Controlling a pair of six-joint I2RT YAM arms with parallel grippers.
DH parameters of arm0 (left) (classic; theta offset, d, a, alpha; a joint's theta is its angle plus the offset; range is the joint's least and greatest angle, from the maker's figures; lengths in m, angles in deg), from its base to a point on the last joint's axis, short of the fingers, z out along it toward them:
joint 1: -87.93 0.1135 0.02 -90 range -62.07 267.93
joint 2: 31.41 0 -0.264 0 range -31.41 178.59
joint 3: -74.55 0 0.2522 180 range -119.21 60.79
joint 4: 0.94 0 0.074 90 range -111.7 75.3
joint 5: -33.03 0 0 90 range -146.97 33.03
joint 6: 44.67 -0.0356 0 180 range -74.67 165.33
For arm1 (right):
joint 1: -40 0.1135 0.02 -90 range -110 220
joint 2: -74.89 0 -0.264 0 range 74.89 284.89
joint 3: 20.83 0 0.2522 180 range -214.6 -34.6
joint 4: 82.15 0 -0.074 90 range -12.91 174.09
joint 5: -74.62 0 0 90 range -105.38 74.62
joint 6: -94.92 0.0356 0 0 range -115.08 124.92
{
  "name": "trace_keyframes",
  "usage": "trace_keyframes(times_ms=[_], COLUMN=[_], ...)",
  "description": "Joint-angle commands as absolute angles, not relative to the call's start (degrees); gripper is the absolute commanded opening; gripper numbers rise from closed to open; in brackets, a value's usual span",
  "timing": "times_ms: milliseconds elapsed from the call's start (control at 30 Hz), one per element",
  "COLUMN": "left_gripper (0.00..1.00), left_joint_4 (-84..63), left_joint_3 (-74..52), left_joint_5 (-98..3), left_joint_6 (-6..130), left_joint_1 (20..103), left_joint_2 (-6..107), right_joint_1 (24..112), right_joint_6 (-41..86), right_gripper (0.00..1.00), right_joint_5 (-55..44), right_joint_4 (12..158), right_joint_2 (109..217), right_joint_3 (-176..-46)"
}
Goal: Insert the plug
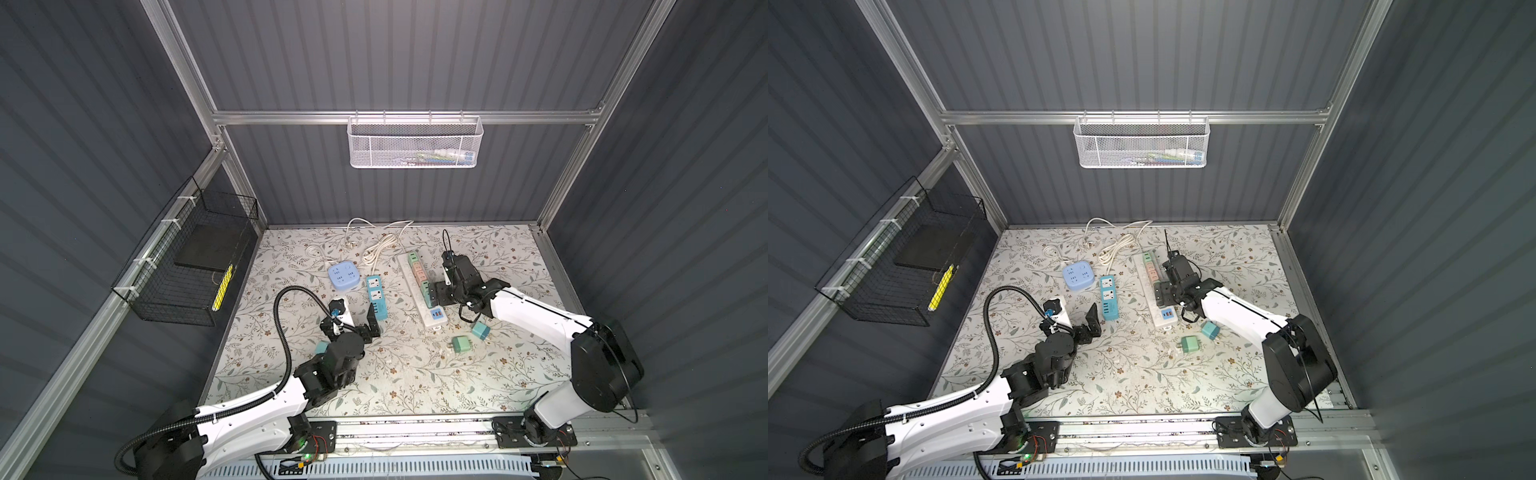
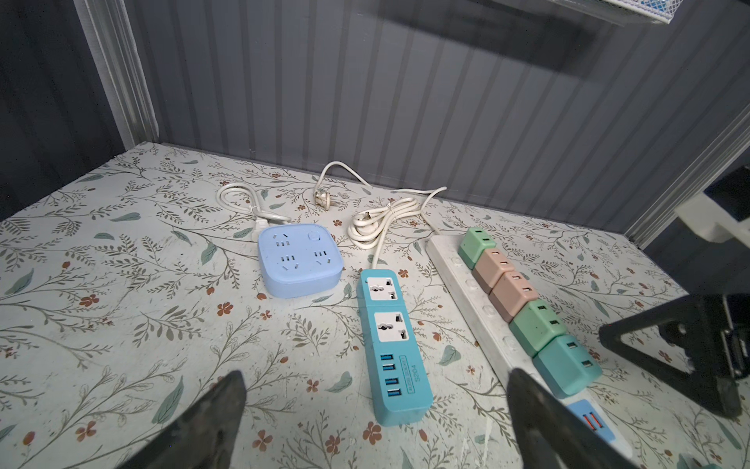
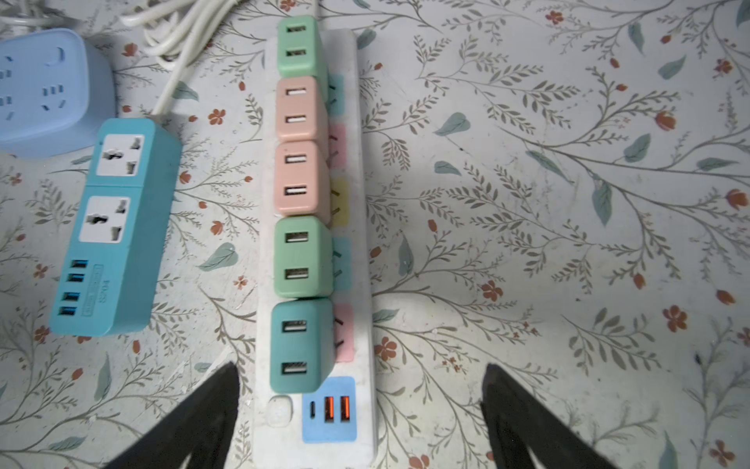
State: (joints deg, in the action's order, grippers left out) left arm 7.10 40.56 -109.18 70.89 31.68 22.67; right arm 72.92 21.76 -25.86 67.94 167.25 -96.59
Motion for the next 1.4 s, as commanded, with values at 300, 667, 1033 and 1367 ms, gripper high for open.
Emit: trace_keyframes(times_ms=[300, 667, 1033, 1367], left_gripper=[1.0, 1.0, 1.0, 1.0], left_joint_4=[7.6, 8.1, 8.2, 7.4], left_joint_3=[37.2, 36.0, 34.8, 33.0], left_joint_5=[-108.2, -106.9, -105.9, -105.1], left_joint_6=[69.0, 69.3, 67.6, 67.5], left_joint_1=[32.3, 32.5, 32.6, 32.7], left_joint_2=[23.6, 26.1, 26.8, 27.6], right_joint_1=[72.6, 77.1, 78.9, 77.9], right_joint_6=[23.2, 23.4, 26.0, 24.7], right_gripper=[0.9, 0.99, 0.99, 0.96], right_joint_5=[-25.7, -25.0, -26.5, -27.6], right_joint_4=[68.2, 64.9, 65.7, 65.9], right_joint_2=[169.3, 170.8, 177.7, 179.9], right_joint_3=[-94.4, -95.0, -95.7, -97.6])
